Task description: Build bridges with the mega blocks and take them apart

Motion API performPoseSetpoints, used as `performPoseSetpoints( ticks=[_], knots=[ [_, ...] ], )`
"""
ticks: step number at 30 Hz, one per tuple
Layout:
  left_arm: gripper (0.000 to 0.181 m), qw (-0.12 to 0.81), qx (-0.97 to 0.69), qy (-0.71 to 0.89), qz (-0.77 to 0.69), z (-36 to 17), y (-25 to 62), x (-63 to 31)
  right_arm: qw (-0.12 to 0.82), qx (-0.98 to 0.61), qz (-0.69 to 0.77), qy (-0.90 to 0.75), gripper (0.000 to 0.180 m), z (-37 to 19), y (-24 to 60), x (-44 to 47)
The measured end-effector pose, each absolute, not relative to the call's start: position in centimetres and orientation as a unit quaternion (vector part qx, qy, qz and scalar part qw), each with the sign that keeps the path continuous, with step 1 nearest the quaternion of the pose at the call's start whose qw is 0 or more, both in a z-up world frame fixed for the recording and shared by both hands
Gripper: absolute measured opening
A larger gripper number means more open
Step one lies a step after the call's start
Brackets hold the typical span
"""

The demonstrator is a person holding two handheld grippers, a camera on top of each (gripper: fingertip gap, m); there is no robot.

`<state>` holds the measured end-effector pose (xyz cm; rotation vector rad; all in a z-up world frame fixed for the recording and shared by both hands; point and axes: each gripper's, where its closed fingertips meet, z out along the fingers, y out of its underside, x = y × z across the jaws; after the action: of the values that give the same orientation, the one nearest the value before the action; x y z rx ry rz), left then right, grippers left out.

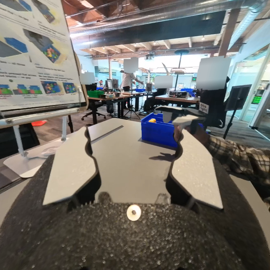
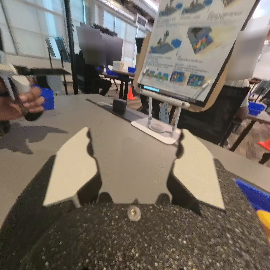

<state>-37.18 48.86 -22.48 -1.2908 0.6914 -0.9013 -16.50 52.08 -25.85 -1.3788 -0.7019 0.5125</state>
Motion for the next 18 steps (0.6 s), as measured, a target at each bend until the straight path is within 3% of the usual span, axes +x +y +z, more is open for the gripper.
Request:
performPoseSetpoints(
  ticks=[1,5,18],
  knots=[
    [0.115,0.655,-0.575,0.296,-0.39,-22.1,48.9,-37.7,0.671,-0.633,0.223,-0.315,0.126,-26.6,52.5,-16.5],
    [0.122,0.66,-0.606,0.268,-0.355,-20.4,48.5,-40.5,0.633,-0.654,0.245,-0.334,0.14,-28.2,52.4,-17.3],
    [0.109,0.647,-0.717,0.234,-0.112,-16.3,42.2,-58.9,0.673,-0.615,0.216,-0.349,0.112,-26.7,50.8,-18.3]
  ],
)
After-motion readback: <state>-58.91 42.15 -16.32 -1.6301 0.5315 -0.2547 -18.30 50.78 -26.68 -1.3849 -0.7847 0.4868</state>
